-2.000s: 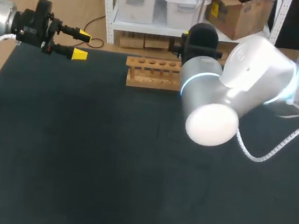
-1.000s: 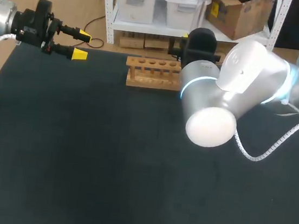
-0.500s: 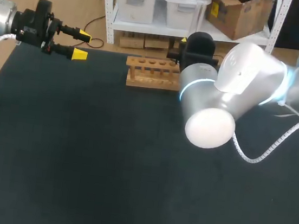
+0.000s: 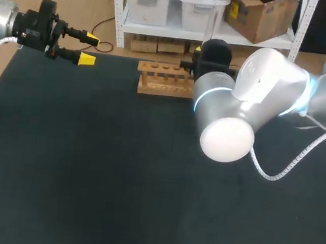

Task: Grasp the test tube, adjust it, and insert it.

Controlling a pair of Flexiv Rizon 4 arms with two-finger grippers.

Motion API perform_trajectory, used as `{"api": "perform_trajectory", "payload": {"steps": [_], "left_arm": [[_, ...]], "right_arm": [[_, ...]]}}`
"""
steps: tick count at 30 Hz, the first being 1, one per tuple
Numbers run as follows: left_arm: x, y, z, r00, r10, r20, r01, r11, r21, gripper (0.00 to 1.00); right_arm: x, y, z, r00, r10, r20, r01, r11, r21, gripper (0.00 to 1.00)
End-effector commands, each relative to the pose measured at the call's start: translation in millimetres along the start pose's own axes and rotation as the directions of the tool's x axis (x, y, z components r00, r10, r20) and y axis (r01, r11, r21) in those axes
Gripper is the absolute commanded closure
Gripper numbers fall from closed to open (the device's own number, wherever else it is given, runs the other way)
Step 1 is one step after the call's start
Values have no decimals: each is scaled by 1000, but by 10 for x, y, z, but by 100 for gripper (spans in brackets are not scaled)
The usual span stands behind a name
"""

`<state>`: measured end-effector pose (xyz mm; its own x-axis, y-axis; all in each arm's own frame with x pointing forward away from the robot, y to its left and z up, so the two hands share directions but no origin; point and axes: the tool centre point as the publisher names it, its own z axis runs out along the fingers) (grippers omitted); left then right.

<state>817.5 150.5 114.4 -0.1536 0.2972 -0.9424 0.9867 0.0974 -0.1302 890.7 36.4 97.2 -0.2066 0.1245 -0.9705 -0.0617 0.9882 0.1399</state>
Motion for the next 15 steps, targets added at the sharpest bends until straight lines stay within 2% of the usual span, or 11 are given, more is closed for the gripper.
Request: {"api": "perform_trajectory", "payload": {"steps": [1,15], "left_arm": [[9,-2,-1,1000,3,2,-3,1000,-1,0],[9,-2,-1,1000,3,2,-3,1000,-1,0]], "right_arm": [[77,-7,30,1000,3,-4,-3,1000,1,100],[174,28,26,1000,7,-28,-7,1000,2,100]]}}
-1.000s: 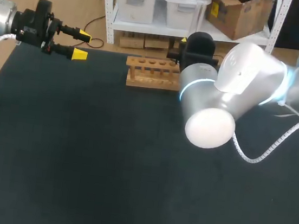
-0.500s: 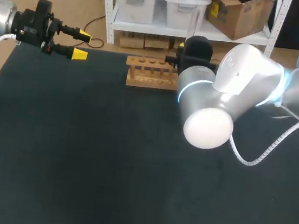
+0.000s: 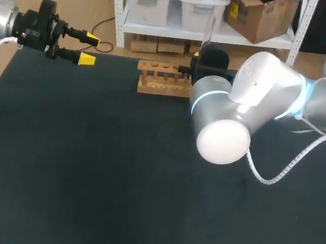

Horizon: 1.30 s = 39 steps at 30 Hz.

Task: Grasp the test tube, adjust it, and insert it.

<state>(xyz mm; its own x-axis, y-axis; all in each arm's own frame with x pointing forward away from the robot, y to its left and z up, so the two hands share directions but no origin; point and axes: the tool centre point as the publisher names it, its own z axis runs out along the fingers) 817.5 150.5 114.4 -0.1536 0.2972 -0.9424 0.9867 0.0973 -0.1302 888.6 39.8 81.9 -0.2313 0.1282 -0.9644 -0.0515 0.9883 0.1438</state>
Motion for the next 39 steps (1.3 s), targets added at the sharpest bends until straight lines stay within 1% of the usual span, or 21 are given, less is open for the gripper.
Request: {"api": "perform_trajectory", "payload": {"steps": [1,2,4,5,6,8,10,11,13,14,16,17,21,24,29,31,32,33,34,35,39], "left_arm": [[9,-2,-1,1000,3,2,-3,1000,-1,0],[9,-2,-1,1000,3,2,-3,1000,-1,0],[9,-2,-1,1000,3,2,-3,1000,-1,0],[9,-2,-1,1000,3,2,-3,1000,-1,0],[9,-2,-1,1000,3,2,-3,1000,-1,0],[9,-2,-1,1000,3,2,-3,1000,-1,0],[9,-2,-1,1000,3,2,-3,1000,-1,0],[9,-2,-1,1000,3,2,-3,1000,-1,0],[9,-2,-1,1000,3,2,-3,1000,-1,0],[9,-2,-1,1000,3,2,-3,1000,-1,0],[9,-2,-1,1000,3,2,-3,1000,-1,0],[9,-2,-1,1000,3,2,-3,1000,-1,0],[9,-2,-1,1000,3,2,-3,1000,-1,0],[9,-2,-1,1000,3,2,-3,1000,-1,0],[9,-2,-1,1000,3,2,-3,1000,-1,0],[9,-2,-1,1000,3,2,-3,1000,-1,0],[9,-2,-1,1000,3,2,-3,1000,-1,0],[9,-2,-1,1000,3,2,-3,1000,-1,0],[9,-2,-1,1000,3,2,-3,1000,-1,0],[9,-2,-1,1000,3,2,-3,1000,-1,0],[9,-2,-1,1000,3,2,-3,1000,-1,0]], "right_arm": [[23,20,12,1000,1,-6,-1,1000,-9,100],[28,23,9,1000,1,-7,-1,1000,-11,94],[36,32,3,1000,2,-10,-2,1000,-12,92],[40,37,-2,1000,3,-11,-3,1000,-13,86],[44,41,-7,1000,3,-12,-3,1000,-13,84],[48,50,-18,1000,6,-15,-6,1000,-12,87],[53,54,-26,1000,11,-16,-11,1000,-6,84],[56,57,-32,1000,14,-17,-14,1000,-6,84],[58,61,-40,1000,16,-19,-16,1000,-1,81],[59,62,-43,1000,17,-19,-17,1000,-1,78],[62,62,-50,1000,18,-21,-18,1000,-1,65],[63,61,-53,1000,17,-21,-17,1000,-1,62],[64,50,-62,1000,14,-21,-14,1000,4,60],[62,47,-66,1000,14,-20,-14,1000,6,61],[58,49,-72,1000,18,-19,-18,1000,11,57],[51,47,-80,1000,20,-18,-20,1000,15,66],[46,44,-82,1000,24,-18,-24,1000,21,63],[42,39,-82,1000,25,-18,-24,999,22,45],[40,35,-82,1000,25,-19,-24,999,23,16],[36,29,-83,1000,24,-20,-23,999,25,0],[15,8,-107,1000,24,-19,-24,999,32,0]]}}
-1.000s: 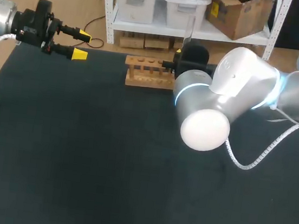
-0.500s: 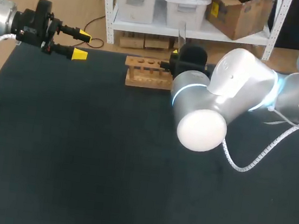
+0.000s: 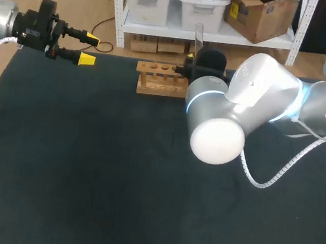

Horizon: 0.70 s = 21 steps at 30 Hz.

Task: Grasp the test tube, adjust it, and insert it.

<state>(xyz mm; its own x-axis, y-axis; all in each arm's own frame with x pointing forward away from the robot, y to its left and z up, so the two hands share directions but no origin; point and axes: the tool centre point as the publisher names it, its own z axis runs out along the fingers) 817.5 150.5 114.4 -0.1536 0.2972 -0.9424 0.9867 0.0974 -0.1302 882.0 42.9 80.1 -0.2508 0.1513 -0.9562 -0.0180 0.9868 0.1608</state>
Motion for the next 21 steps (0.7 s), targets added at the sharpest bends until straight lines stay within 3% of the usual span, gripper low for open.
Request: {"api": "perform_trajectory", "payload": {"steps": [1,10,15,21], "left_arm": [[9,-2,-1,1000,3,2,-3,1000,-1,0],[9,-2,-1,1000,3,2,-3,1000,-1,0],[9,-2,-1,1000,3,2,-3,1000,-1,0],[9,-2,-1,1000,3,2,-3,1000,-1,0]], "right_arm": [[-25,-29,-56,1000,-2,0,2,1000,5,0],[-94,-87,-221,1000,5,-5,-5,1000,-6,0],[-161,-123,-441,1000,-17,-23,13,990,-137,0],[-234,-206,-715,995,-73,-60,50,946,-321,0]]}}
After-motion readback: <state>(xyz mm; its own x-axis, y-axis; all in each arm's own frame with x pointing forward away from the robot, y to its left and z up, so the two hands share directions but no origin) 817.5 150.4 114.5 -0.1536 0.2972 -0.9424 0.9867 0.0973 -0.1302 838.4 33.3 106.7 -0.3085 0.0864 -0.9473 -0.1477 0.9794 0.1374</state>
